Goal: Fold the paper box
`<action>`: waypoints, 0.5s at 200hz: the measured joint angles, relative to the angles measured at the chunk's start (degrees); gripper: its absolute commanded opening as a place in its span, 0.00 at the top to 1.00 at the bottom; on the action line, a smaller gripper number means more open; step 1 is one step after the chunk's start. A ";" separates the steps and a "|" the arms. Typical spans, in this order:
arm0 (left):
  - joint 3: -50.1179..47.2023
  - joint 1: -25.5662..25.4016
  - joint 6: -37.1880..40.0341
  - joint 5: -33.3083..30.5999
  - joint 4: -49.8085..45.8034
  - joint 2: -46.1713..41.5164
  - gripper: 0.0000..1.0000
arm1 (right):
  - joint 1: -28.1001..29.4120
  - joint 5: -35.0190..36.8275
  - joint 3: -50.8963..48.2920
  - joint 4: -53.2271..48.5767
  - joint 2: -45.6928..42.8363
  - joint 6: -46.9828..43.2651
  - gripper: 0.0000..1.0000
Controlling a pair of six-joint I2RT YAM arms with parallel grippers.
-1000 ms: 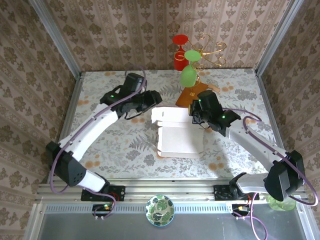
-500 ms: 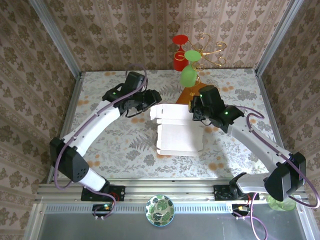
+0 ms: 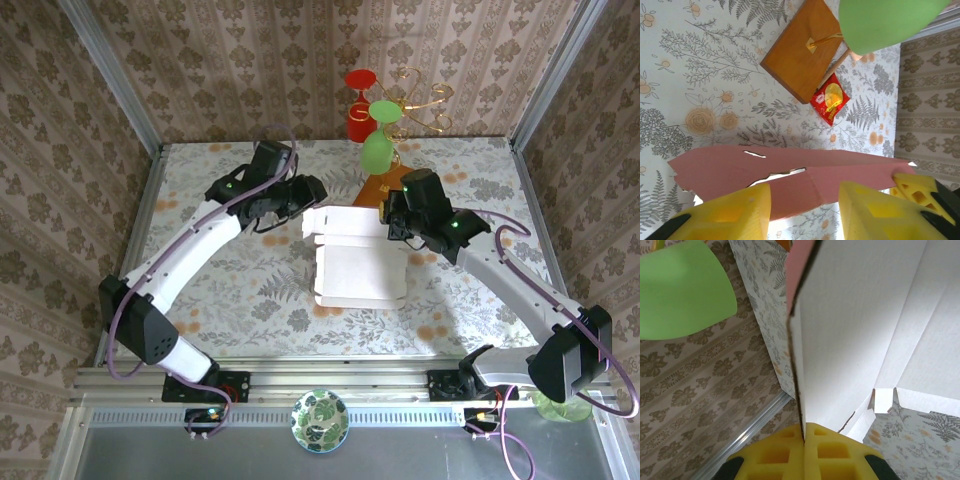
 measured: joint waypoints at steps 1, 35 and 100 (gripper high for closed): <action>-0.09 -0.02 -0.11 0.04 0.04 -0.02 0.61 | 0.00 -0.02 0.00 0.00 0.00 -0.02 1.00; -2.10 -0.35 -1.11 0.70 1.18 -0.15 0.71 | 0.00 -0.39 0.00 0.02 0.00 -0.31 1.00; -4.13 -0.85 -1.22 1.64 2.40 -0.13 0.68 | 0.00 -0.39 -1.57 1.86 -0.17 -0.39 1.00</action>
